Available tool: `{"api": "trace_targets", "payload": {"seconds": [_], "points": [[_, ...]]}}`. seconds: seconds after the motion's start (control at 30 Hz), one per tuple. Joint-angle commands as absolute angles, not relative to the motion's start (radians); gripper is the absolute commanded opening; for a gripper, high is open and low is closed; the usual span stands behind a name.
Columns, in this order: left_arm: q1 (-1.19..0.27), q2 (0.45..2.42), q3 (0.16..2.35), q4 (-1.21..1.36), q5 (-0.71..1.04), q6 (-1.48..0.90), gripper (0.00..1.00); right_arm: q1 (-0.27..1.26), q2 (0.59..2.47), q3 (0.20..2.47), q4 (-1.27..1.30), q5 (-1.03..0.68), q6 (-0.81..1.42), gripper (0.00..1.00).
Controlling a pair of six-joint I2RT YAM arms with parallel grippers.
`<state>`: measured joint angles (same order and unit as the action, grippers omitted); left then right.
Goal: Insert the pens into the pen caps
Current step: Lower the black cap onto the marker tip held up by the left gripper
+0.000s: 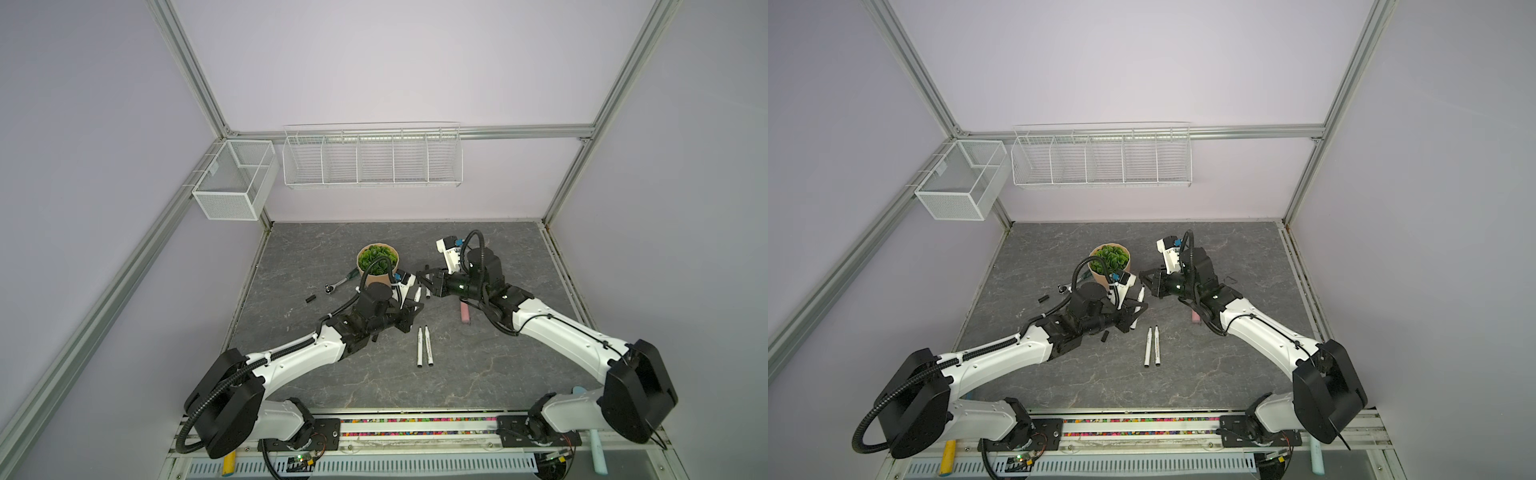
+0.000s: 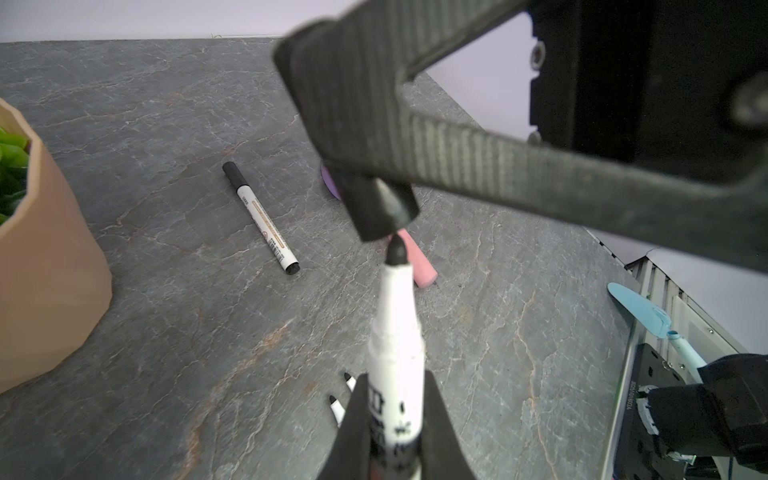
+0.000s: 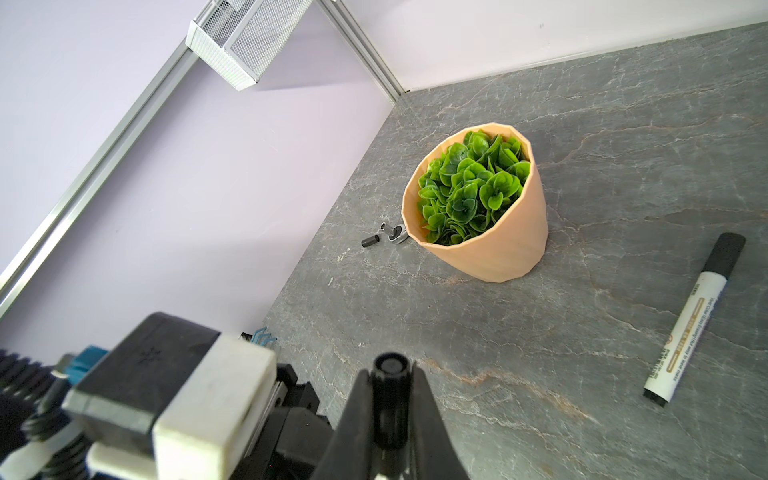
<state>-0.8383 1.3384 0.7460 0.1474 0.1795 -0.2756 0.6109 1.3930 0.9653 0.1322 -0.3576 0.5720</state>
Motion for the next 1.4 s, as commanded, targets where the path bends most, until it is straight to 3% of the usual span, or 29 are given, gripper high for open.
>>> {"api": "trace_targets", "payload": {"seconds": [0.0, 1.07, 1.37], "points": [[-0.842, 1.331, 0.730, 0.171, 0.166, -0.275, 0.00, 0.611, 1.377, 0.942, 0.153, -0.377, 0.586, 0.11], [-0.796, 1.365, 0.760, 0.310, 0.159, -0.366, 0.00, 0.622, 1.297, 0.886, 0.135, -0.379, 0.604, 0.11], [-0.778, 1.412, 0.820, 0.329, 0.168, -0.350, 0.00, 0.623, 1.302, 0.911, 0.013, -0.458, 0.514, 0.17]]}}
